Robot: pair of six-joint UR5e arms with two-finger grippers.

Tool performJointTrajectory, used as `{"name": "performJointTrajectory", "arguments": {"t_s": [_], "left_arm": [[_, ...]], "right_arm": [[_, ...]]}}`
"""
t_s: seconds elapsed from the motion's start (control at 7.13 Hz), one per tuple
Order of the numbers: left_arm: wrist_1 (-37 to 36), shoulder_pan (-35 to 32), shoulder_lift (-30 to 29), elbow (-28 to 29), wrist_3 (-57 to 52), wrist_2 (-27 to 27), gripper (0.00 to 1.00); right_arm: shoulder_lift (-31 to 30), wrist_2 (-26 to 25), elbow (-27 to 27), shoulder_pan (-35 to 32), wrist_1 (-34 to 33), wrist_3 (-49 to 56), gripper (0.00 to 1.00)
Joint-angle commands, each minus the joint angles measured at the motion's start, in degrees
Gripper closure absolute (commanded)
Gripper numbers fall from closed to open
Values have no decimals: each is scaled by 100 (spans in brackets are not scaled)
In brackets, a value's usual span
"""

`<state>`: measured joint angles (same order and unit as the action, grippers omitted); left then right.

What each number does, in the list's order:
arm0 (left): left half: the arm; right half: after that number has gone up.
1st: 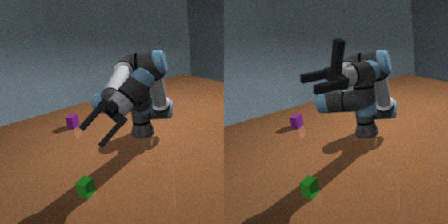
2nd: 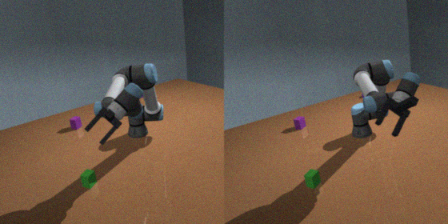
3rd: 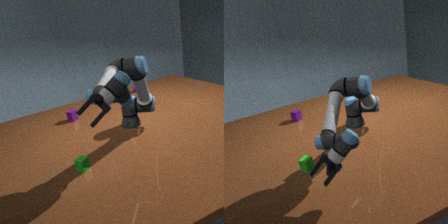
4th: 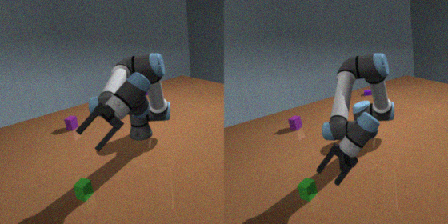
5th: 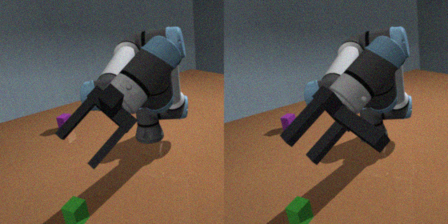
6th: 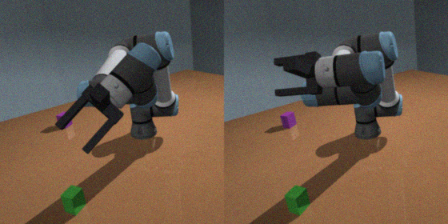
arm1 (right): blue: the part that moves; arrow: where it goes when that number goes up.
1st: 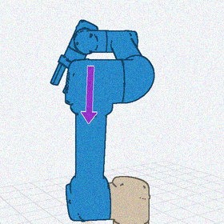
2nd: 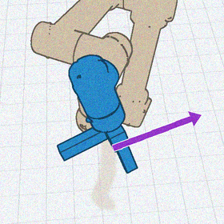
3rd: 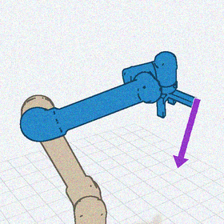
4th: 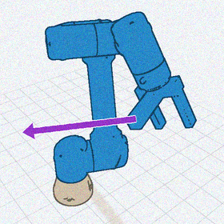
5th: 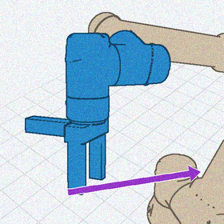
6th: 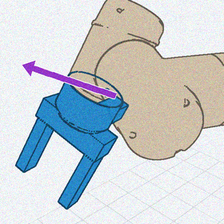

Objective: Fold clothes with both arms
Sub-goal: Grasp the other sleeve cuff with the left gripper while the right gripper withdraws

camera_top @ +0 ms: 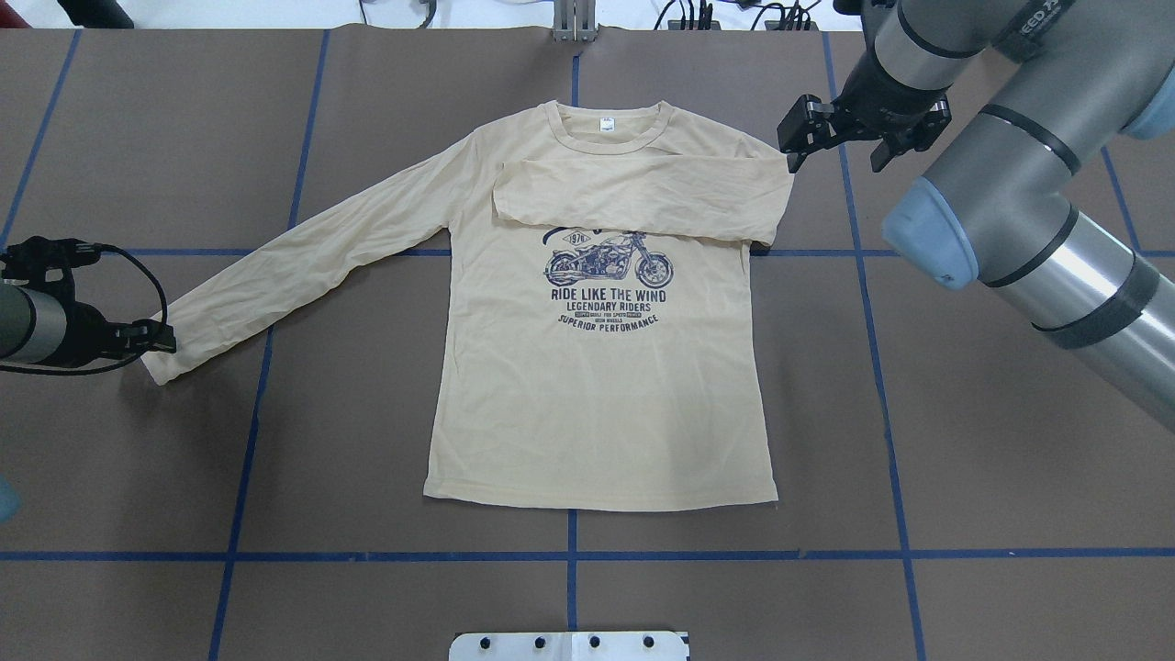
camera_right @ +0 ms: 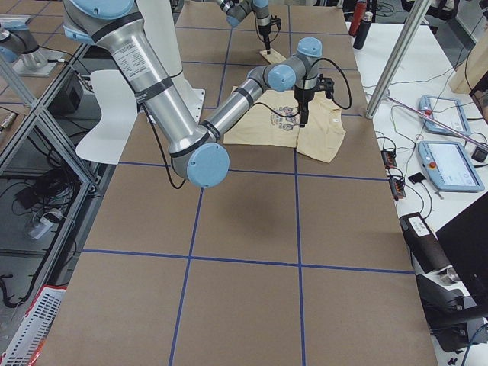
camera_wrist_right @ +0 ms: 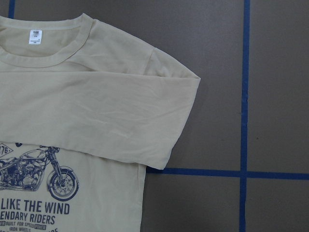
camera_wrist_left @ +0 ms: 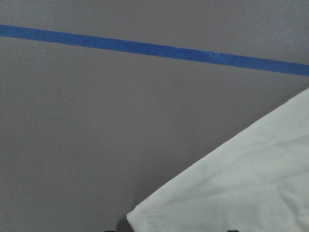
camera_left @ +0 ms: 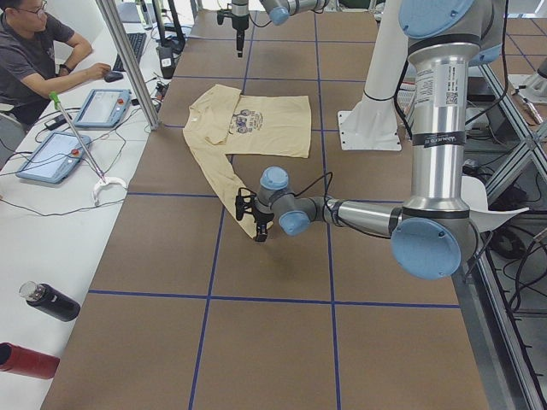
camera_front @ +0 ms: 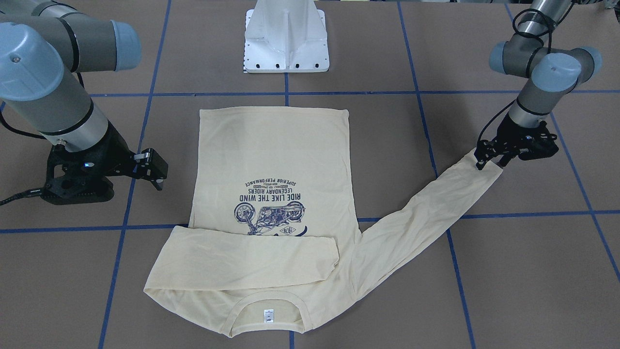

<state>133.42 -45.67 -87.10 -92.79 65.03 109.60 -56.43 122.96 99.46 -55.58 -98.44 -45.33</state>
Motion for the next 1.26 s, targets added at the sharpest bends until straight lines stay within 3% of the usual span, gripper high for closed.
{"name": "performJointTrajectory", "arguments": {"t_s": [0.0,0.14,0.56,0.84,1.12], "left_arm": [[-9,5,17,-11,-17,0,78],[-9,5,17,-46,-25,0,98],[-79,14,262,-458,-52,17,100],[-674,23,263,-966,-52,44,100],[-852,-3,220,-1547,-52,392,100]], "right_arm": [[1,8,3,-14,-8,6,0],[1,8,12,-23,-8,6,0],[-26,0,21,-32,-8,6,0],[-131,8,47,-49,1,6,0],[-638,17,344,-111,-17,181,0]]}}
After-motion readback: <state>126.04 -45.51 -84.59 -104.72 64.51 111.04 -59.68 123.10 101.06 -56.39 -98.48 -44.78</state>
